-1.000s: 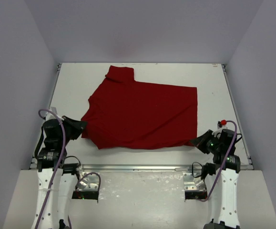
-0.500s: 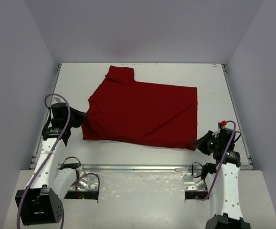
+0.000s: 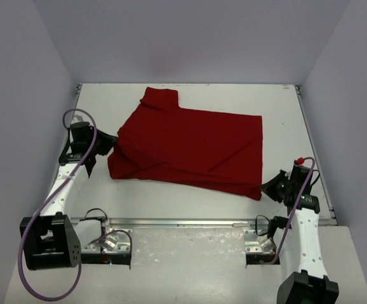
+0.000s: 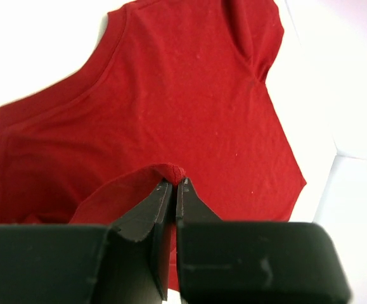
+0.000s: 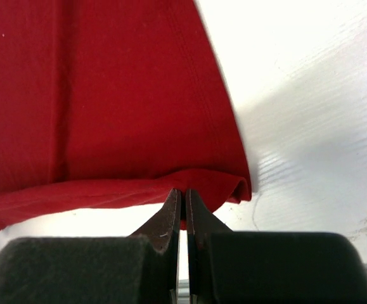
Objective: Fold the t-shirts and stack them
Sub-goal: Fold the tshirt
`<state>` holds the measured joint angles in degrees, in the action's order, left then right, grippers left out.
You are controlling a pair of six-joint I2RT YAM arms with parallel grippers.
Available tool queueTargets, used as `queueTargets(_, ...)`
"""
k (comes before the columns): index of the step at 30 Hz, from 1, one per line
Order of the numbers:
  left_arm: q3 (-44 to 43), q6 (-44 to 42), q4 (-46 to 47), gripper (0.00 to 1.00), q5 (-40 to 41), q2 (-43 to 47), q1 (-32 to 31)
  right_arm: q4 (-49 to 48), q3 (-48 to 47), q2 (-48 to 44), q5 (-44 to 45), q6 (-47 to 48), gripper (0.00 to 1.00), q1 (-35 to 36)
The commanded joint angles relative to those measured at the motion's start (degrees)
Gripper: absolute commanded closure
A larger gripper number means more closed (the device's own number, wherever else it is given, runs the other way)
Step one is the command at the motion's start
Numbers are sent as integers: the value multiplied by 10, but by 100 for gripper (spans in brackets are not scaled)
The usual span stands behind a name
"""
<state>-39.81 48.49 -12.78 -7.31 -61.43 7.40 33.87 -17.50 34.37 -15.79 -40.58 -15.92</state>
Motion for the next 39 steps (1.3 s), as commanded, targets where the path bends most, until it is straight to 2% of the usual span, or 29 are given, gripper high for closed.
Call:
queueTargets(1, -25, -13, 54, 100, -3, -25, -4, -52, -25, 12, 29, 4, 99, 1)
queueTargets(8, -38, -6, 85, 100, -12, -75, -6, -121, -16, 82, -17, 26, 99, 1)
queueTargets(16, -83, -2, 95, 100, 6, -142, -19, -185, -32, 179, -25, 70, 99, 1)
queueTargets(24, -98, 6, 112, 100, 37, -185, -36, -219, -80, 284, -35, 102, 99, 4)
queueTargets(39, -119, 7, 118, 100, 53, -240, -41, -241, -131, 384, -15, 105, 98, 24)
